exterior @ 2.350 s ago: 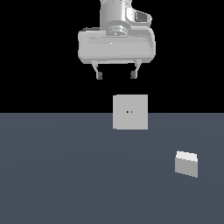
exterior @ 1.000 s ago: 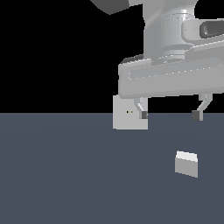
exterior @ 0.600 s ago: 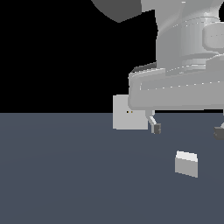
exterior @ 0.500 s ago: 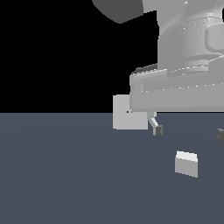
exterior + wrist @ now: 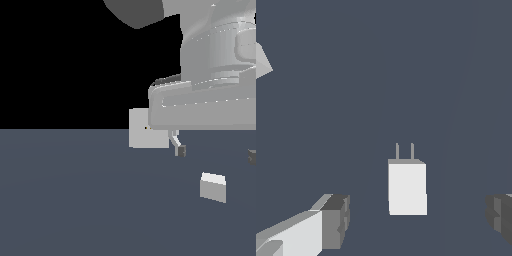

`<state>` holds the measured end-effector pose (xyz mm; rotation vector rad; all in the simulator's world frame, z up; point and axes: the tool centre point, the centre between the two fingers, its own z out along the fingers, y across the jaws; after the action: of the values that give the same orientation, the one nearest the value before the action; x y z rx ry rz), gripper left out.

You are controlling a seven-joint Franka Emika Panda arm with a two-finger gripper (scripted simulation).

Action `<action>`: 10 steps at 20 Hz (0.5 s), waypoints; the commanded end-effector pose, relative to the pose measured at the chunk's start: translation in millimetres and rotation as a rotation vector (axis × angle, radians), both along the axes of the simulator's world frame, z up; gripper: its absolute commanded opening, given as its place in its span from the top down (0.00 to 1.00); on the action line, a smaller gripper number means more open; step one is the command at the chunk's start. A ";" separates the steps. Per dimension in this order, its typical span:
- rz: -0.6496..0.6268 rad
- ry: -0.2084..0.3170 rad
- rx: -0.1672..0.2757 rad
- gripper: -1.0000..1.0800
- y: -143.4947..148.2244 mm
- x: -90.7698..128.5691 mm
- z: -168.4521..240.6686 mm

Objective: Plug the charger into the wall socket.

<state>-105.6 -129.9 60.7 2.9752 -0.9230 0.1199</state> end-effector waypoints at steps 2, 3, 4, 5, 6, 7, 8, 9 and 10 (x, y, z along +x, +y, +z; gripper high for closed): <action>0.000 0.001 0.000 0.04 0.1 -0.4 -6.2; 0.000 0.001 0.000 0.04 0.1 -0.5 -9.3; 0.000 0.001 0.001 0.04 0.2 -0.6 -13.0; 0.000 0.001 0.001 0.04 0.3 -0.7 -17.3; 0.000 0.001 0.001 0.04 0.3 -0.7 -22.0; 0.000 0.001 0.001 0.04 0.3 -0.8 -27.2; 0.000 0.000 0.001 0.04 0.5 -0.8 -31.8; 0.000 0.000 0.001 0.04 0.5 -0.8 -35.9; 0.000 0.000 0.001 0.04 0.4 -0.7 -39.4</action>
<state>-106.4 -129.5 27.4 2.9759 -0.9227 0.1182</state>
